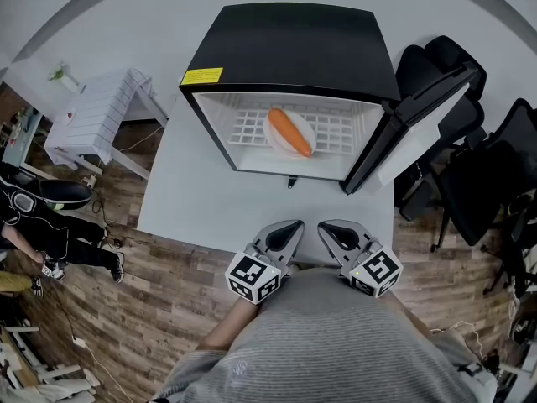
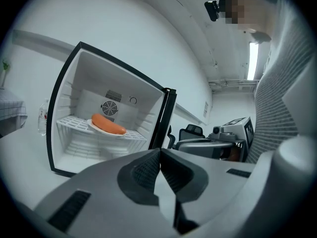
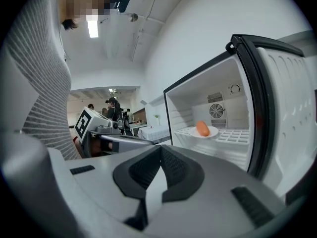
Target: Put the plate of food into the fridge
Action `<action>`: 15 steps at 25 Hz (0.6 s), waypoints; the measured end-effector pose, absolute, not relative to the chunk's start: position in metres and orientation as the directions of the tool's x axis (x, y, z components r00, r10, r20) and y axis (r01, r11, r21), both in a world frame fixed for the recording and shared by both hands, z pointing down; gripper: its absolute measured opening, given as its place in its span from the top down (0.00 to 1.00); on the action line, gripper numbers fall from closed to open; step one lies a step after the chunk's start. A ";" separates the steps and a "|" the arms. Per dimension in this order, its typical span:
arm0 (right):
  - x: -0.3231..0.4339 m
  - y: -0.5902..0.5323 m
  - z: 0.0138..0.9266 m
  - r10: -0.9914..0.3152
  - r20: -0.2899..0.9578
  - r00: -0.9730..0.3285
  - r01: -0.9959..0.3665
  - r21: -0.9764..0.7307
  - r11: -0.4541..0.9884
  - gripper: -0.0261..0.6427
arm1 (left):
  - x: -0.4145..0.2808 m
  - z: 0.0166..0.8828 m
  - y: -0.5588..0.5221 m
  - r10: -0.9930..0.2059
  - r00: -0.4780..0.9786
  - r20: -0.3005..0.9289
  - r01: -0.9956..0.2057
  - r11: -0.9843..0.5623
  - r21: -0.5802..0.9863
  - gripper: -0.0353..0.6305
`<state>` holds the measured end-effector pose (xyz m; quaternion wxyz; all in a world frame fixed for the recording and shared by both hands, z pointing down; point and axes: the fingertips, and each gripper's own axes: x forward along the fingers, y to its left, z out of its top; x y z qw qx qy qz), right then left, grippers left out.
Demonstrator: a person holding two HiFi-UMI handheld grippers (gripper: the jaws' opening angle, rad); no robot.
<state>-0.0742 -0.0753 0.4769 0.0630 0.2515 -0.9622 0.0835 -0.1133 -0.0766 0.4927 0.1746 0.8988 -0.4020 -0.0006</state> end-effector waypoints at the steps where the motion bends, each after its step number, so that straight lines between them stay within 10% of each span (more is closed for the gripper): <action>1: -0.074 -0.075 0.477 -0.473 0.167 -0.865 -0.495 -0.133 0.859 0.94 | -0.114 0.493 -0.077 -0.726 0.674 0.140 -0.726 -0.613 0.313 0.93; 15: -0.075 -0.073 0.484 -0.466 0.188 -0.864 -0.495 -0.157 0.854 0.94 | -0.116 0.498 -0.078 -0.723 0.672 0.161 -0.728 -0.604 0.326 0.93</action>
